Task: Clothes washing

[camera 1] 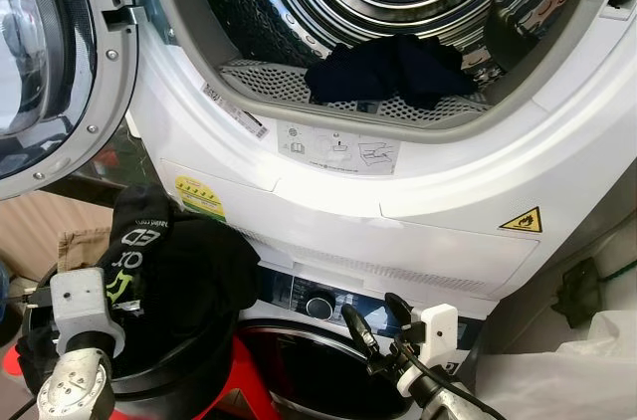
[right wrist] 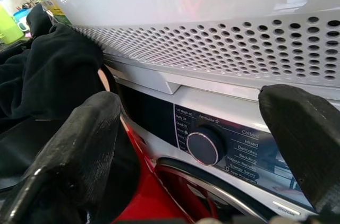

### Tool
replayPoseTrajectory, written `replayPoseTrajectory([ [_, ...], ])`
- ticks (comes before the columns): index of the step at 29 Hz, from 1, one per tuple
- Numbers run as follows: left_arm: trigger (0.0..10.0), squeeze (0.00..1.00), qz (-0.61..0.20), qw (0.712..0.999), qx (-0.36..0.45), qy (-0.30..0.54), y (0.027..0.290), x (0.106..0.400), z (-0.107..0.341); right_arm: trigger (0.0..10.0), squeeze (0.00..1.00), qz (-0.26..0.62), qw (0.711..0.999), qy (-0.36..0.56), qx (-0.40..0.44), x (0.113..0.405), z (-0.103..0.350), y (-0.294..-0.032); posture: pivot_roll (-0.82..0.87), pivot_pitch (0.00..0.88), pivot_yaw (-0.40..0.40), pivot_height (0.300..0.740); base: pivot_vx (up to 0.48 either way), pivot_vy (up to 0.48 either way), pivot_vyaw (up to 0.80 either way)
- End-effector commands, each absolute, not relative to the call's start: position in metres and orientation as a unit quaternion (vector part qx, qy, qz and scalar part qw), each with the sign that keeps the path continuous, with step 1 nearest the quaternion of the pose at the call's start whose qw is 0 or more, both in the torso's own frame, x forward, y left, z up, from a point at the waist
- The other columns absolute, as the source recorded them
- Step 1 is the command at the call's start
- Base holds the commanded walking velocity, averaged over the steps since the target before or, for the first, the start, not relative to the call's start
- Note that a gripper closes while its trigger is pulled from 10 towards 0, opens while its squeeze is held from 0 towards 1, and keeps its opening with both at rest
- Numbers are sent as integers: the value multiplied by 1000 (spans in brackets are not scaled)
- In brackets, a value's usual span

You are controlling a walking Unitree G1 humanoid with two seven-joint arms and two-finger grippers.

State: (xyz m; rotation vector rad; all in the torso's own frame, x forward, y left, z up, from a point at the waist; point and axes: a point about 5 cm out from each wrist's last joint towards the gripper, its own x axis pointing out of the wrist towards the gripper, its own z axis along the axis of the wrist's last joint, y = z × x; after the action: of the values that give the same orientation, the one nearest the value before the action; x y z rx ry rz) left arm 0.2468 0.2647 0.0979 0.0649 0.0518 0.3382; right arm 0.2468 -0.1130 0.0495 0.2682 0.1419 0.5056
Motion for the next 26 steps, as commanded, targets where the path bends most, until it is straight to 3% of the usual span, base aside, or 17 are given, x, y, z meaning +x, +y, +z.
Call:
replayPoseTrajectory([
  [1,10000,0,159,986,35,34,264,249,98,10000,0,249,957,72,132,247,49,-114,-6,81,21,740,0,0,0],
  [26,10000,0,203,976,-44,67,274,251,84,10000,0,257,957,68,117,253,55,-111,-54,65,19,740,0,0,0],
])
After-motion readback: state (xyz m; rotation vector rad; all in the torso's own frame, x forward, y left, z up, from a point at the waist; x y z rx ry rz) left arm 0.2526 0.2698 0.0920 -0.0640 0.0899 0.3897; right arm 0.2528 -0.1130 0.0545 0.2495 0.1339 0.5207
